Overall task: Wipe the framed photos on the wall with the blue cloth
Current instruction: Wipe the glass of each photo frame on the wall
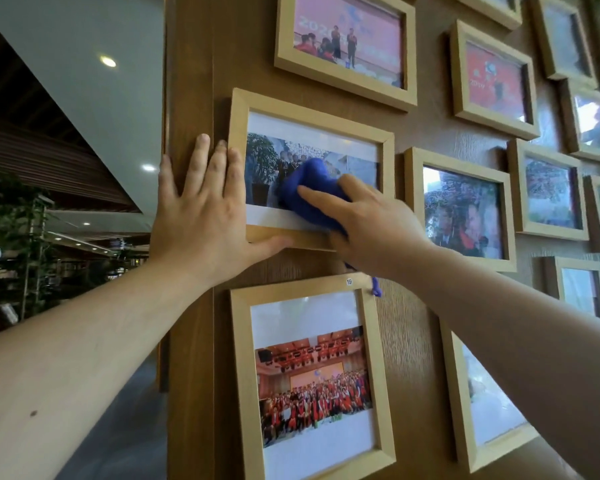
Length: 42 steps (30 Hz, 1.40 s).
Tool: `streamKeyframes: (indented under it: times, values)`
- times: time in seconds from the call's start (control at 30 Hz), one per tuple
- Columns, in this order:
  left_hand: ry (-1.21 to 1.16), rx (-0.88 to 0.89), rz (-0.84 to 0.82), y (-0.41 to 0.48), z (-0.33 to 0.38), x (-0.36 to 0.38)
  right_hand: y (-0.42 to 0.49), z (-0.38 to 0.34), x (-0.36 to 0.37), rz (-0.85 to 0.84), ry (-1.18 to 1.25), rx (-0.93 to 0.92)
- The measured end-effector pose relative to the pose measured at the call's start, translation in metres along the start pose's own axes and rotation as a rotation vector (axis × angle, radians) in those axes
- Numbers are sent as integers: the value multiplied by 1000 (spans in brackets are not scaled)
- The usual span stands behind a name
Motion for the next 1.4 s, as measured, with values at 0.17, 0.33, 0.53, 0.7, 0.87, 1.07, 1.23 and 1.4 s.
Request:
streamKeyframes:
  times: [0.17,0.33,0.53,0.7,0.87,1.07,1.23,1.4]
  values:
    - [-11,14,5,-1,1,-2,13,-26,0,5,-22,-155]
    - [-6,10,-35,-1,0,-1,-25,24,4,10,-89,-37]
    - [-69,26,-43,0,-4,-1,-69,72,1,31,9,270]
    - [-105,163,3,-5,18,-14,-104,104,-4,65,73,507]
    - [-76,284,-43,-3,83,-9,-121,134,-10,87,81,554]
    - [-47,326,-82,18,158,-1,-121,179,-10,118,128,534]
    - [-14,340,-119,39,207,12,-121,221,0,130,147,499]
    - [66,338,-123,43,237,27,-109,234,21,101,142,413]
Point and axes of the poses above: each hand's wrist, its own y-axis towards the middle knuckle, its own x-axis out of the palm, z = x × y, the point moved 7 cm from there along y, towards the middle knuckle, and after that the axes turned 1 degree about y, right-handed, at the moved point
